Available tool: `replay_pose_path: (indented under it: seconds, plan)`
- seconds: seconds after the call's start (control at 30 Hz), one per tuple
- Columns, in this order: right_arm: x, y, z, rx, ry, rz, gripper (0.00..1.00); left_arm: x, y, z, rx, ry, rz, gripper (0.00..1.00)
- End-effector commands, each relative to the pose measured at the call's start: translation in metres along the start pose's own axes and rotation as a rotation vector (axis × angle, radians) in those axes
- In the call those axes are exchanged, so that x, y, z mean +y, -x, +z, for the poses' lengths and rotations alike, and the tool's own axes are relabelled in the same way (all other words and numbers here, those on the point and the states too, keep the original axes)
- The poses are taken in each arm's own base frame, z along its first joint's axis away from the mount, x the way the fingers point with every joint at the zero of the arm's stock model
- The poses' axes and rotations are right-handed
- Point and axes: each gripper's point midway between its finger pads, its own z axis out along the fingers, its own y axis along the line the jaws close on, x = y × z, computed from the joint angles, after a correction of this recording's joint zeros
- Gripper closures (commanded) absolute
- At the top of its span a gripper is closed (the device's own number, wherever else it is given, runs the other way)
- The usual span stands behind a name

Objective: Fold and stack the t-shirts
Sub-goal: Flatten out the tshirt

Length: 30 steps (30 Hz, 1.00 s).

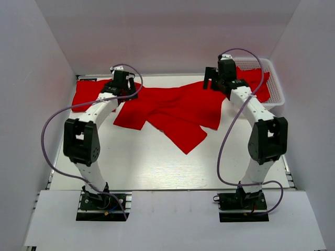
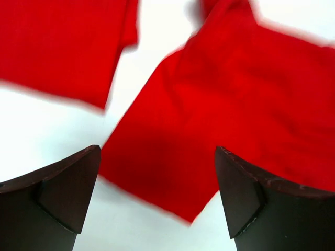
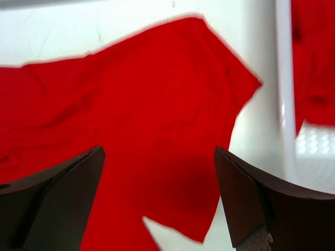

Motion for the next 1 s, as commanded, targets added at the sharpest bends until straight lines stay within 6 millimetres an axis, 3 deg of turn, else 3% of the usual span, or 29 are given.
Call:
replay_pose_path:
  seconds: [0.0, 0.03, 0.07, 0.1, 0.17, 0.43, 0.6, 0.7, 0.77, 0.8, 0.87, 0.9, 0.97]
  plan:
    - [0.001, -0.035, -0.004, 0.057, 0.03, 0.107, 0.1, 0.028, -0.048, -0.005, 0.095, 0.057, -0.061, 0.01]
    - [0.003, -0.044, -0.009, 0.067, 0.042, 0.114, 0.1, 0.034, -0.058, -0.002, 0.121, 0.068, -0.086, 0.01]
    - [0.006, -0.036, -0.015, 0.041, 0.067, 0.12, 0.1, 0.039, -0.078, -0.001, 0.162, 0.075, -0.073, 0.01]
    - [0.007, -0.048, -0.013, 0.065, 0.075, 0.118, 0.1, 0.045, -0.084, 0.001, 0.176, 0.091, -0.095, 0.01]
    - [0.007, -0.052, -0.019, 0.063, 0.085, 0.124, 0.1, 0.055, -0.097, 0.006, 0.204, 0.102, -0.136, 0.01]
    - [0.004, -0.083, -0.024, 0.128, 0.089, 0.119, 0.1, 0.06, -0.131, 0.038, 0.311, 0.065, -0.183, 0.01]
    - [-0.003, -0.096, -0.025, 0.149, 0.062, 0.12, 0.1, 0.067, -0.139, 0.049, 0.328, 0.077, -0.197, 0.04]
    - [-0.006, -0.102, -0.025, 0.161, 0.045, 0.125, 0.1, 0.064, -0.144, 0.053, 0.328, 0.05, -0.187, 0.18]
    - [-0.009, -0.105, -0.025, 0.161, 0.03, 0.131, 0.1, 0.059, -0.149, 0.056, 0.334, 0.015, -0.17, 0.41]
    - [-0.011, -0.106, -0.024, 0.164, 0.012, 0.136, 0.1, 0.052, -0.158, 0.056, 0.357, -0.021, -0.145, 0.63]
    - [-0.013, -0.11, -0.024, 0.177, -0.003, 0.139, 0.1, 0.05, -0.16, 0.059, 0.359, -0.036, -0.137, 0.91]
    - [-0.017, -0.114, -0.025, 0.193, -0.019, 0.142, 0.1, 0.048, -0.16, 0.058, 0.362, -0.044, -0.138, 1.0]
    - [-0.02, -0.12, -0.024, 0.21, -0.035, 0.147, 0.1, 0.045, -0.163, 0.059, 0.364, -0.07, -0.132, 1.0]
